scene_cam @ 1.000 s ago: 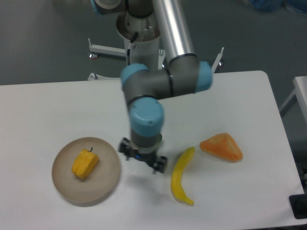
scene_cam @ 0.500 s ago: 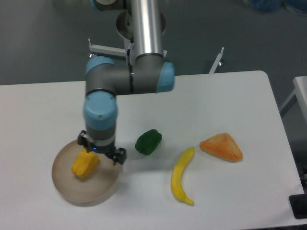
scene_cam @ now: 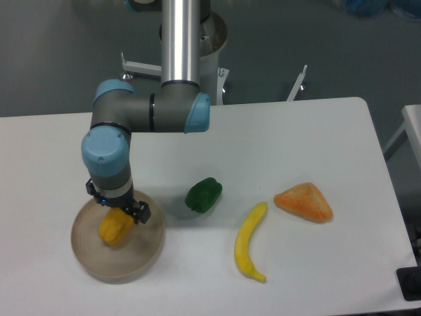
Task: Pick up the yellow pepper from the plate
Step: 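Close the gripper around the yellow pepper, then lift the yellow pepper off the plate and carry it toward the banana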
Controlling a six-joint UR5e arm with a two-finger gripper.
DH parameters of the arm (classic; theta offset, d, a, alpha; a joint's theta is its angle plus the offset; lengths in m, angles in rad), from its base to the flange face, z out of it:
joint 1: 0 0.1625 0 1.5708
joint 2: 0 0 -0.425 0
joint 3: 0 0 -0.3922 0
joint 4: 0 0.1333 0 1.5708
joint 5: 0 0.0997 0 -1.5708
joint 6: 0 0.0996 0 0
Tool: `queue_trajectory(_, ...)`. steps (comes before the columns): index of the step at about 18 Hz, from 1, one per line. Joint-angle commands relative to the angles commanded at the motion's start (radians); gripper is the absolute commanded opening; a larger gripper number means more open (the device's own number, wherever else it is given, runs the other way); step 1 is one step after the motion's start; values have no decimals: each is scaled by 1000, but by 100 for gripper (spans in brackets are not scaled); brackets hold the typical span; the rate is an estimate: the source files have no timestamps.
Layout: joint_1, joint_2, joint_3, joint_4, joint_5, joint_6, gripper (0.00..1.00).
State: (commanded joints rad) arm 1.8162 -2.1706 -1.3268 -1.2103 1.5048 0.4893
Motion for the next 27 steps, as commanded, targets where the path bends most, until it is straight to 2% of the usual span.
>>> queue_trajectory(7, -8, -6, -8, 6, 5, 3, 100)
queue_trajectory(8, -8, -6, -8, 8, 6, 2, 93)
queue_trajectory(9, -8, -9, -8, 11, 6, 3, 77)
queue_trajectory(11, -8, -9, -8, 28, 8, 6, 58)
queue_trajectory(14, -8, -9, -6, 34, 8, 6, 53)
queue_trajectory(16, -8, -9, -3, 34, 8, 8, 45)
queue_trajectory(22, 9, 11, 17, 29, 8, 50, 43)
queue_trajectory(27, 95, 57, 29, 14, 12, 150, 43)
